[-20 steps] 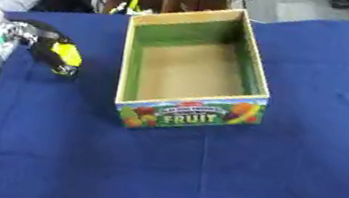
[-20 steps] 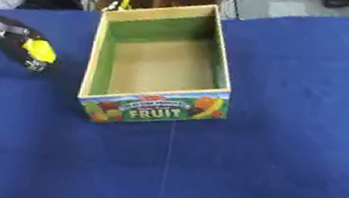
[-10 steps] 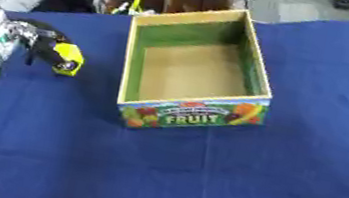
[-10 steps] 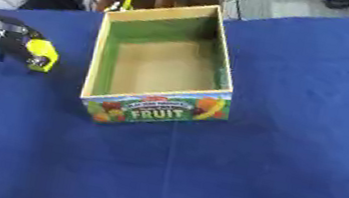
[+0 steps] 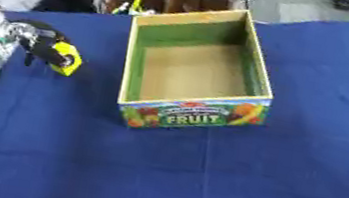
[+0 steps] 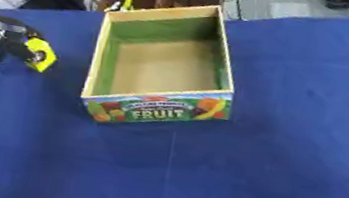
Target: Pick up objects on the table and place them in the box.
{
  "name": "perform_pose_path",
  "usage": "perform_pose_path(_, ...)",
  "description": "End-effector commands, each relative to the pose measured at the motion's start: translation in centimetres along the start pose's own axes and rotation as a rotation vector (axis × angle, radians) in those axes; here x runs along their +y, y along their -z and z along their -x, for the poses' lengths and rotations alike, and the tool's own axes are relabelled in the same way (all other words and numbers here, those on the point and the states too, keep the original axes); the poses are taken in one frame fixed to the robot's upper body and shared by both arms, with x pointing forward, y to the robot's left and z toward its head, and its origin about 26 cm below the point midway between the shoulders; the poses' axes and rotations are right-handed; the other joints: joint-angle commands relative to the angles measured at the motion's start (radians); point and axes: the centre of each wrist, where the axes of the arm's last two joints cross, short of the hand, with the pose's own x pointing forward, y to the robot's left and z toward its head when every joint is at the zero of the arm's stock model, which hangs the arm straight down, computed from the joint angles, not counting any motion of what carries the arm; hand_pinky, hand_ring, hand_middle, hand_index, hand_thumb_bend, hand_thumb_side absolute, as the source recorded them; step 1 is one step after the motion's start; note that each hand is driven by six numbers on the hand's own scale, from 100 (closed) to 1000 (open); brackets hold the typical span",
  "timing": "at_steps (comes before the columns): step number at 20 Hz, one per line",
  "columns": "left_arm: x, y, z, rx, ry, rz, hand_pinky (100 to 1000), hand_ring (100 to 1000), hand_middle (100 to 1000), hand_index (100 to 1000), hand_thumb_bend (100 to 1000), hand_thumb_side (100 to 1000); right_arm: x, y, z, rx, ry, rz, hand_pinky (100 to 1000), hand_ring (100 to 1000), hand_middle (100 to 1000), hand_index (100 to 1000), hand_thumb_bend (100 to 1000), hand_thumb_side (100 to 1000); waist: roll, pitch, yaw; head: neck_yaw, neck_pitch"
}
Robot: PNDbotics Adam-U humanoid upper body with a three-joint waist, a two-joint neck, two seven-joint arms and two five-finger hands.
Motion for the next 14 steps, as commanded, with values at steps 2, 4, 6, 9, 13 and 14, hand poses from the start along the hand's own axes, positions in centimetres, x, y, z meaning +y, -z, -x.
perform_pose_path(2, 1.40, -0.88, 0.91, -0.001, -0.027, -0.064, 318, 618, 811, 934, 157, 497, -0.92, 0.64, -0.19, -0.031, -0.038, 0.001, 805, 911, 881, 890, 100, 1000, -0.010, -0.017, 0.002, 0.005, -0.012)
perform_pose_path(4, 1.30, -0.82, 0.95, 0.001, -0.031, -0.071, 306, 586, 755, 876, 177, 493, -0.92, 0.65, -0.19, -0.031, -0.039, 0.002, 805, 911, 881, 890, 100, 1000, -0.009, -0.015, 0.002, 0.005, -0.013)
perform_pose_path(6, 1.24, -0.78, 0.98, 0.005, -0.031, -0.076, 298, 579, 746, 846, 175, 491, -0.92, 0.67, -0.20, -0.033, -0.040, 0.003, 805, 911, 880, 887, 100, 1000, -0.009, -0.014, 0.002, 0.006, -0.012)
perform_pose_path(9, 1.29, -0.82, 1.04, 0.023, -0.030, -0.108, 304, 592, 723, 805, 121, 507, -0.91, 0.69, -0.20, -0.033, -0.040, 0.003, 805, 911, 880, 882, 100, 1000, -0.009, -0.014, 0.003, 0.007, -0.013)
perform_pose_path(13, 1.21, -0.77, 1.05, 0.046, -0.043, -0.155, 310, 602, 677, 741, 100, 519, -0.92, 0.68, -0.20, -0.032, -0.038, 0.006, 805, 910, 879, 879, 100, 1000, -0.009, -0.015, 0.002, 0.007, -0.013)
perform_pose_path(14, 1.18, -0.74, 1.06, 0.050, -0.046, -0.162, 313, 602, 668, 720, 100, 520, -0.93, 0.69, -0.20, -0.032, -0.038, 0.007, 805, 910, 879, 879, 100, 1000, -0.009, -0.015, 0.003, 0.007, -0.012)
